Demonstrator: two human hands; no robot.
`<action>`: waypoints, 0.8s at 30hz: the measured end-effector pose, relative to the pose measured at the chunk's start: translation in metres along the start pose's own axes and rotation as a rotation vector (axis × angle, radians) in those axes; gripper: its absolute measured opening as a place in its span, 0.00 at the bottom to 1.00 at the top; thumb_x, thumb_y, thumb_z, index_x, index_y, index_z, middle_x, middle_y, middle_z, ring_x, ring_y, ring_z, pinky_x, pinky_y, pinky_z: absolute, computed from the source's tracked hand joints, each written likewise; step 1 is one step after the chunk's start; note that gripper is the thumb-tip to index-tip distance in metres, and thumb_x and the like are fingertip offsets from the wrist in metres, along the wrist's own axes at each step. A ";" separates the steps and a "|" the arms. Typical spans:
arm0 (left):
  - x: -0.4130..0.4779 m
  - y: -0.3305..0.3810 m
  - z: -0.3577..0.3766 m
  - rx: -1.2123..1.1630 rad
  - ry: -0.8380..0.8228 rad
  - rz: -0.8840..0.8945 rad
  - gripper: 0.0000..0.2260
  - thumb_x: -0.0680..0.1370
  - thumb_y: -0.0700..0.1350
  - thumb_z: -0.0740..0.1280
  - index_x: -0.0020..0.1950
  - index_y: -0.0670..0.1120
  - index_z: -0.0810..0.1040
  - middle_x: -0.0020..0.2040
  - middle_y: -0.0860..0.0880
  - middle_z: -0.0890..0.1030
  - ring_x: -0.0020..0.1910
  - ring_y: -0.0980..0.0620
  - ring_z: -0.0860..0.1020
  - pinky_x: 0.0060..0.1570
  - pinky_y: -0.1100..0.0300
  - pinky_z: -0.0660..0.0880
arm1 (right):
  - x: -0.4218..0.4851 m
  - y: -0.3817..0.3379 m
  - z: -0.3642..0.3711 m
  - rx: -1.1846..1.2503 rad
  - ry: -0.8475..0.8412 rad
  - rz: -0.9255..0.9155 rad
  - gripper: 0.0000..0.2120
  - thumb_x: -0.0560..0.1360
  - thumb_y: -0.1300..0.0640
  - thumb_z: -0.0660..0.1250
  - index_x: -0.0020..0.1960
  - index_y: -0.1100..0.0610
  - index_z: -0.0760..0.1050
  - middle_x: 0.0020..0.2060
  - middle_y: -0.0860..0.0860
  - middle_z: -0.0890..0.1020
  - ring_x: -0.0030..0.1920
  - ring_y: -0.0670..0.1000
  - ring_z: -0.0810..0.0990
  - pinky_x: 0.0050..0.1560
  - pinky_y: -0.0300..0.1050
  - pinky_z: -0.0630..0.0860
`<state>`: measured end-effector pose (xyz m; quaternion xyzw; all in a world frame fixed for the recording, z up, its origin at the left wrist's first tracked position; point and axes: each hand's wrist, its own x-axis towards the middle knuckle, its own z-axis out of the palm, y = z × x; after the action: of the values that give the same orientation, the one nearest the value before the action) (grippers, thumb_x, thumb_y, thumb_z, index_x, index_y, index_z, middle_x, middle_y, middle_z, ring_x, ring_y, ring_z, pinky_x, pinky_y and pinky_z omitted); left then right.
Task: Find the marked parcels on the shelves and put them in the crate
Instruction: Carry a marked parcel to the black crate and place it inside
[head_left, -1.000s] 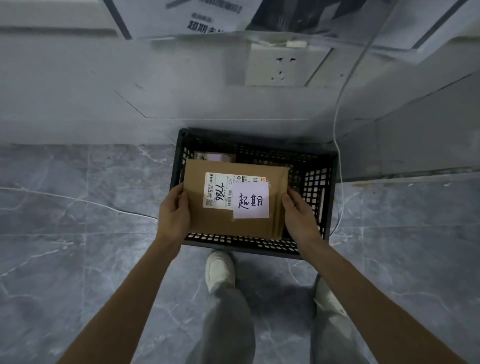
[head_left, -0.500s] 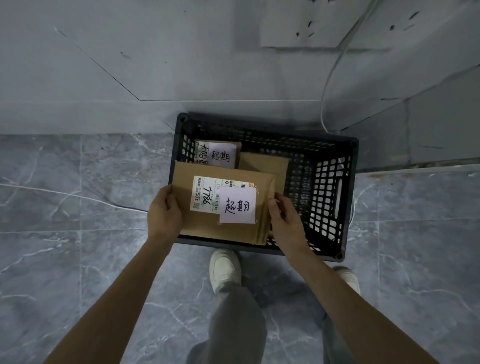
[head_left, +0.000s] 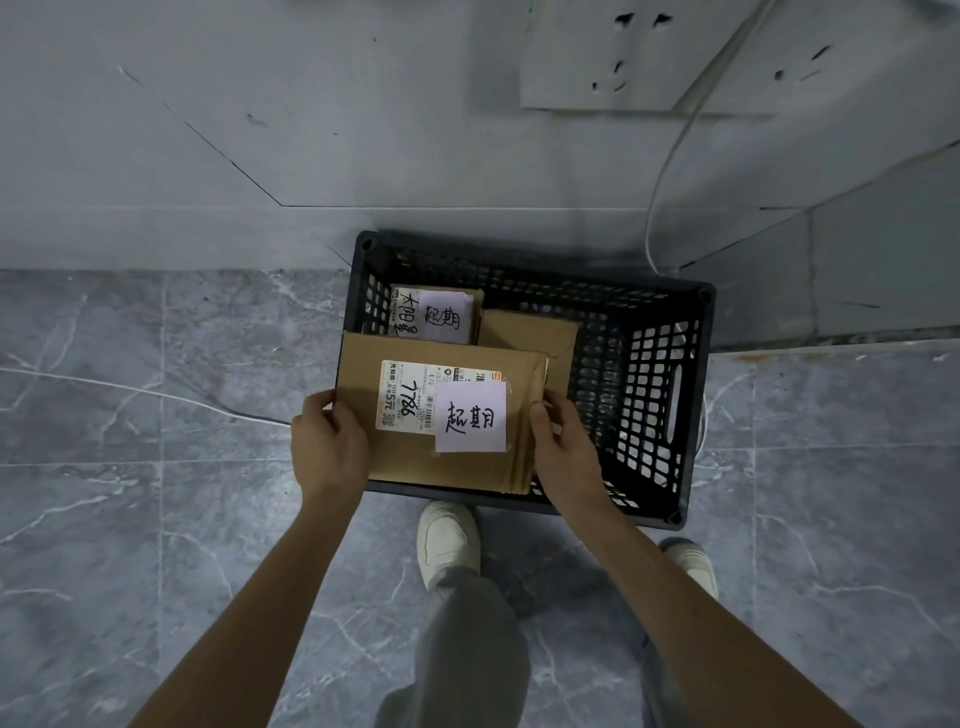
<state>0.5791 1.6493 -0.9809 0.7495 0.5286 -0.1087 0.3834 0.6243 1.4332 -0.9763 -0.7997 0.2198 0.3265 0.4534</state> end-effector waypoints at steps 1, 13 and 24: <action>-0.001 0.001 0.000 -0.017 0.004 -0.018 0.16 0.83 0.44 0.55 0.69 0.45 0.73 0.62 0.40 0.78 0.57 0.41 0.77 0.58 0.43 0.75 | -0.001 0.000 0.000 0.009 0.002 0.009 0.19 0.83 0.46 0.57 0.72 0.50 0.69 0.62 0.52 0.80 0.62 0.53 0.78 0.66 0.53 0.74; -0.011 0.013 -0.008 -0.066 -0.010 -0.057 0.16 0.84 0.46 0.58 0.71 0.42 0.71 0.50 0.49 0.76 0.52 0.46 0.76 0.54 0.50 0.73 | -0.009 -0.008 -0.003 0.056 -0.060 0.052 0.21 0.82 0.43 0.58 0.73 0.48 0.70 0.66 0.51 0.77 0.67 0.52 0.75 0.70 0.51 0.70; -0.043 0.034 -0.038 -0.063 0.036 0.162 0.16 0.82 0.46 0.60 0.71 0.48 0.72 0.67 0.43 0.75 0.65 0.46 0.74 0.60 0.49 0.73 | -0.032 -0.019 -0.028 0.014 -0.023 -0.007 0.38 0.70 0.26 0.55 0.73 0.46 0.69 0.68 0.48 0.76 0.68 0.50 0.74 0.72 0.55 0.68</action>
<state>0.5811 1.6398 -0.9148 0.7794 0.4760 -0.0472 0.4047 0.6237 1.4204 -0.9315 -0.7935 0.2141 0.3322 0.4628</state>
